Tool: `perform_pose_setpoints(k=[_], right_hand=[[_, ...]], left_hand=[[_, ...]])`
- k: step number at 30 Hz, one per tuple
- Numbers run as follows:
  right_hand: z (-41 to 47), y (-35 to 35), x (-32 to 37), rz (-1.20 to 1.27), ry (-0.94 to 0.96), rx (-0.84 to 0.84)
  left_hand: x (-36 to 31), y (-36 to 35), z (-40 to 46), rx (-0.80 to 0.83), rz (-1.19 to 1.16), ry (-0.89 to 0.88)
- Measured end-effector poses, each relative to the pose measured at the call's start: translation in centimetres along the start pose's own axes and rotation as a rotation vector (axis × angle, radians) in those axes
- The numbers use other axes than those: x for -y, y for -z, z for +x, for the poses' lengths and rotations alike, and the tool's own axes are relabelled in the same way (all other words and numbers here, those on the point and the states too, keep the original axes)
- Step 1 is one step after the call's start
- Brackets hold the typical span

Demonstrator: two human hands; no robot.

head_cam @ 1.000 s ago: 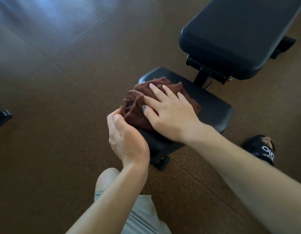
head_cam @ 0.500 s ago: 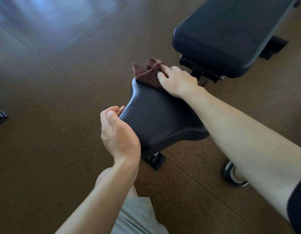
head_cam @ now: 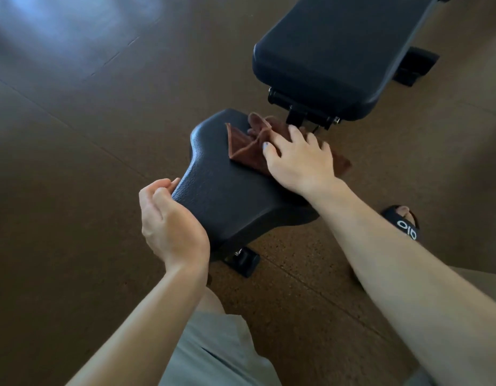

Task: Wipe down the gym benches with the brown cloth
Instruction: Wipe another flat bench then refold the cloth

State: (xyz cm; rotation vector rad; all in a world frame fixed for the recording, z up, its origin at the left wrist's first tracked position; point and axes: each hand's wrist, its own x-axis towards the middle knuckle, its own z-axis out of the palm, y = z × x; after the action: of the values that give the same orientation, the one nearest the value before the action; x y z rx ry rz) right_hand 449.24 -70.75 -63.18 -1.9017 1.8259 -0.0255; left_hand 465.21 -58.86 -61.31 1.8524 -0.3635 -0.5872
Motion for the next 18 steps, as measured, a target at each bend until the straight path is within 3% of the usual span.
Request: perform_pose_setpoints(k=[3, 6, 9, 12, 14, 18], right_hand=[[-1.4, -0.9, 2.5, -0.007, 0.092, 0.009], [-8.7, -2.2, 3.7, 0.048, 0.288, -0.064], [-12.2, -3.7, 3.8, 0.079, 0.33, -0.143], [-11.2, -3.6, 2.2, 0.062, 0.264, -0.213], [-9.2, -2.8, -0.7, 0.101, 0.12, -0.24], [-5.7, -2.3, -4.7, 0.456, -0.097, -0.272]], left_hand=[[0.1, 0.0, 0.2, -0.009, -0.034, 0.011], [0.3, -0.1, 0.5, -0.039, -0.076, 0.04], [0.5, -0.1, 0.7, -0.039, -0.09, 0.058], [0.3, 0.0, 0.5, -0.03, -0.122, 0.077], [0.2, -0.1, 0.4, -0.017, -0.119, 0.075], [-0.1, -0.1, 0.1, -0.016, -0.09, 0.055]])
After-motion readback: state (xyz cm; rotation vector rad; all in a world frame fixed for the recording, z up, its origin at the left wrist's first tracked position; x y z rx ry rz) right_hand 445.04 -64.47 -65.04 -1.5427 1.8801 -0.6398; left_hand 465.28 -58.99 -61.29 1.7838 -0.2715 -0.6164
